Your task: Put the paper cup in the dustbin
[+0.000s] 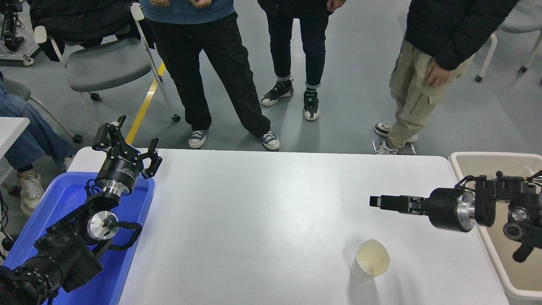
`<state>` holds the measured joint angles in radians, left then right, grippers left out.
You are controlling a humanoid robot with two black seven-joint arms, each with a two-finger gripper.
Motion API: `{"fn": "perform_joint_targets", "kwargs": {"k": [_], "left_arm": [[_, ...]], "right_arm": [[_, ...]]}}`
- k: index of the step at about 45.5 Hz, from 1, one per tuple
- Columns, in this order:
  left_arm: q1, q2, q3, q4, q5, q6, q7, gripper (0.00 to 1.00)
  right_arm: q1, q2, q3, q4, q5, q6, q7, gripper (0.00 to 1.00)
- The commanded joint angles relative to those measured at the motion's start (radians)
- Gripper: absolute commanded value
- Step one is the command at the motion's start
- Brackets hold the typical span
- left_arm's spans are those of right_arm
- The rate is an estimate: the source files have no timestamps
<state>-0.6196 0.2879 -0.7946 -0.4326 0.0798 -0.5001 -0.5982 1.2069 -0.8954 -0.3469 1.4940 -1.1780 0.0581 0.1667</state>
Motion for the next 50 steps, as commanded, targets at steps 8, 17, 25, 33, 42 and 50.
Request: {"fn": "perform_joint_targets", "kwargs": {"k": [8,17,25,33,42,50], "left_arm": [[0.000,0.001,0.000,0.000,0.000,0.000,0.000,1.00],[0.000,-0.001,0.000,-0.001,0.000,0.000,0.000,1.00],[0.000,0.001,0.000,0.000,0.000,0.000,0.000,1.00],[0.000,-0.001,0.000,0.000,0.000,0.000,0.000,1.00],[0.000,0.001,0.000,0.000,0.000,0.000,0.000,1.00],[0.000,-0.001,0.000,0.000,0.000,0.000,0.000,1.00]], "right_arm": [[0.045,0.105,-0.210,-0.015,-0.124,-0.058,0.008,0.99],[0.026,0.122,-0.205,-0.023,-0.117,-0.060,0.017,0.99],[-0.035,0.159,-0.195,-0.073,-0.115,-0.089,0.017,0.99],[-0.056,0.171,-0.193,-0.086,-0.120,-0.127,0.017,0.98],[-0.058,0.171,-0.201,-0.093,-0.130,-0.149,0.040,0.92],[-0.061,0.184,-0.208,-0.118,-0.181,-0.172,0.057,0.71]]}}
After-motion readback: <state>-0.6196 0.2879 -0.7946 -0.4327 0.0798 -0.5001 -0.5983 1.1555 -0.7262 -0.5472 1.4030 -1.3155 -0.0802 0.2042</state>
